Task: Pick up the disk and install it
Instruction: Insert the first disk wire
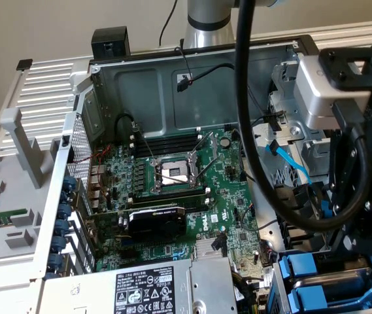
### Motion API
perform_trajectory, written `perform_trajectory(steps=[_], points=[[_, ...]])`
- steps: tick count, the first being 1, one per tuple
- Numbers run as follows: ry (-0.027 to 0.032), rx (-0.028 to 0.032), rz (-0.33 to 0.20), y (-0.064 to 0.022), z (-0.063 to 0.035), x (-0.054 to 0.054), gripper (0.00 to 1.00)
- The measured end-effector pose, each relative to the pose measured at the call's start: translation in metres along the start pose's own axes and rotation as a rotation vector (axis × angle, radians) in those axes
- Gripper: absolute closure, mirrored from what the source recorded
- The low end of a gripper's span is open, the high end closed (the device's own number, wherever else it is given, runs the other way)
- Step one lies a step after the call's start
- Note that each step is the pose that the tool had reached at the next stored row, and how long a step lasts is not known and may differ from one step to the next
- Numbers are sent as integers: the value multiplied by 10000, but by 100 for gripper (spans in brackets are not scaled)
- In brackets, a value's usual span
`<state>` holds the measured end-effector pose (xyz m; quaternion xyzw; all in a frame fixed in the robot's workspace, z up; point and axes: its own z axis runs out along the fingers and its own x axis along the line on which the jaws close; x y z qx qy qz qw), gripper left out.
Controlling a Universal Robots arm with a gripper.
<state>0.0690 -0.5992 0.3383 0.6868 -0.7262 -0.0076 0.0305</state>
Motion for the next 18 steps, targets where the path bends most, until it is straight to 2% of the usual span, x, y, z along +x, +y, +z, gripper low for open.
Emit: perform_trajectory(steps=[18], points=[[-4,1,-1,-18,20,-2,83]])
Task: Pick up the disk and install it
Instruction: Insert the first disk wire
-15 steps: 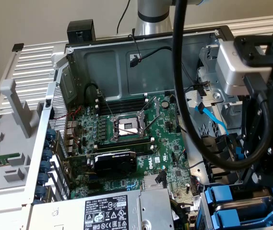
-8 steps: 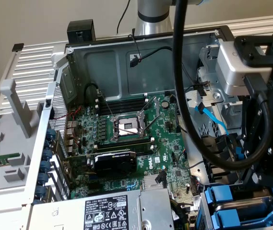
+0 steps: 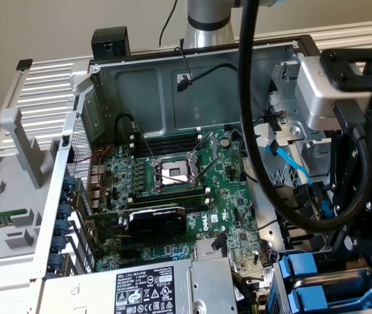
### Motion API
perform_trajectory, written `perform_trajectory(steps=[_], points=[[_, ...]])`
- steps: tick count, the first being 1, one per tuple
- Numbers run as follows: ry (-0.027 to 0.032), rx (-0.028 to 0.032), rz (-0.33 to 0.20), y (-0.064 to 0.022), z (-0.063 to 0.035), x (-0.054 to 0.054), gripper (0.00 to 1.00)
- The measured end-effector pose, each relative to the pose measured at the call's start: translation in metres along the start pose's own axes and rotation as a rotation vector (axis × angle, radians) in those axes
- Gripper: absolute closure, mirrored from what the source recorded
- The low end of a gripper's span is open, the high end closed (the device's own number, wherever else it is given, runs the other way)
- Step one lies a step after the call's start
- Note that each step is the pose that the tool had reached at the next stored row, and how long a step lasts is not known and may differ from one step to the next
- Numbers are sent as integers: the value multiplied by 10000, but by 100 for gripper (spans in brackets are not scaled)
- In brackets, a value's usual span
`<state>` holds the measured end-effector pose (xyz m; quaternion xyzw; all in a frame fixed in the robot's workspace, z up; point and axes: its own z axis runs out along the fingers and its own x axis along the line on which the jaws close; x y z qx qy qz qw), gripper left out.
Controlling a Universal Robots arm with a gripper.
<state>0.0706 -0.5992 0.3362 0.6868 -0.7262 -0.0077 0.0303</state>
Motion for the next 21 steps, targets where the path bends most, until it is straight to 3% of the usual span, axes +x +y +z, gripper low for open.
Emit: perform_trajectory(steps=[21], points=[[-2,0,0,1,26,0,83]])
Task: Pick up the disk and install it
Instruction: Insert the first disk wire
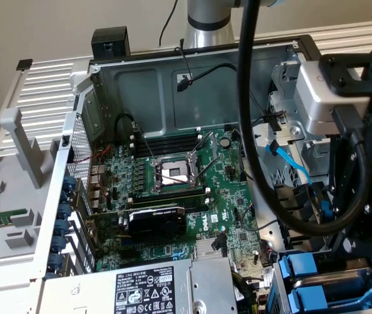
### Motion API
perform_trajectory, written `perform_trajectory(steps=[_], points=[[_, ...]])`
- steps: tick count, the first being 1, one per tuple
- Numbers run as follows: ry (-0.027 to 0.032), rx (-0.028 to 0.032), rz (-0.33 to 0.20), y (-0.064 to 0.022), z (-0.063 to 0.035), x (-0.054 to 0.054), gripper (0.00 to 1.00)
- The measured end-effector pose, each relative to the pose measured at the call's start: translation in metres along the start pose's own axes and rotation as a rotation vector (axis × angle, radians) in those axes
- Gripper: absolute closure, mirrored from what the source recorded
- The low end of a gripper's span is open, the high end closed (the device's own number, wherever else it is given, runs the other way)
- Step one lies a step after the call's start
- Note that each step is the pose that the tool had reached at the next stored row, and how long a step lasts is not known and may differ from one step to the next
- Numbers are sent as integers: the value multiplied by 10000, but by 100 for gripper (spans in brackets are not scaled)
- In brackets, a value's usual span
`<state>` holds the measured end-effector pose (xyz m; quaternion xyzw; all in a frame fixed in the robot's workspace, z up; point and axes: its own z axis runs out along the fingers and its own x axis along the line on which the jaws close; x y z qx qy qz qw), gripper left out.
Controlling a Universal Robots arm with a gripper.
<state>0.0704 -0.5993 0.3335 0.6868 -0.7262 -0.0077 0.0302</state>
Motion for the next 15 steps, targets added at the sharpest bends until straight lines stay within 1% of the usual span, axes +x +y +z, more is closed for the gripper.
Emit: perform_trajectory(steps=[12,13,14,15], points=[[0,1,0,6,1,0,83],[-7,4,-1,6,3,0,83],[-9,3,-1,6,4,0,82],[-6,2,-1,6,2,0,75]])
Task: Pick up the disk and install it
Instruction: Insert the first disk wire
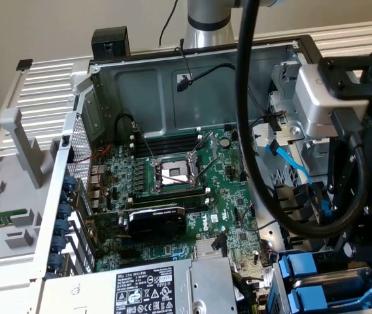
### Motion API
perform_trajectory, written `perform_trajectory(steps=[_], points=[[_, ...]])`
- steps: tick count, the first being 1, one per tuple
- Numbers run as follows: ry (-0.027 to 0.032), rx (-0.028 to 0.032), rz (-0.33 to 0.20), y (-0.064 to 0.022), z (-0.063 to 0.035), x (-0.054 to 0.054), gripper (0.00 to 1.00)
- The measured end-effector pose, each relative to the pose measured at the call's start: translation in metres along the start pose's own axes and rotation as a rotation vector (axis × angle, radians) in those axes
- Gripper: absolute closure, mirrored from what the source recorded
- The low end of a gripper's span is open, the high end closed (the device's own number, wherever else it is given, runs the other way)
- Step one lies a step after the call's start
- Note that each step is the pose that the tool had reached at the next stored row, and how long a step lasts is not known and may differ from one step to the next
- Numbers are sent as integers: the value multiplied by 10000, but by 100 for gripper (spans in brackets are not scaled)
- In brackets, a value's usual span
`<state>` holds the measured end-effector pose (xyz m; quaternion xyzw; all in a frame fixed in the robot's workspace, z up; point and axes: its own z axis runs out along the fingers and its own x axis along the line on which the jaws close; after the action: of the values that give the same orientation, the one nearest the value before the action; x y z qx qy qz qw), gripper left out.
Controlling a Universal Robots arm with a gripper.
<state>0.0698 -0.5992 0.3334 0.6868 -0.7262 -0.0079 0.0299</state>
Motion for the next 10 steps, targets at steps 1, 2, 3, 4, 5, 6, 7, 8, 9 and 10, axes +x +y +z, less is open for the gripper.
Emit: perform_trajectory(steps=[1,2,3,4,5,6,7,8,9,10], points=[[1,0,0,0,-2,0,75],[5,0,0,0,-6,0,69],[3,1,0,1,-8,-1,69],[8,2,1,1,-14,0,69],[6,4,1,2,-24,0,69],[8,7,1,3,-43,-1,69],[2,14,1,5,-72,0,69],[4,20,1,7,-114,1,69],[5,26,2,9,-151,1,69],[6,34,3,12,-186,1,69]])
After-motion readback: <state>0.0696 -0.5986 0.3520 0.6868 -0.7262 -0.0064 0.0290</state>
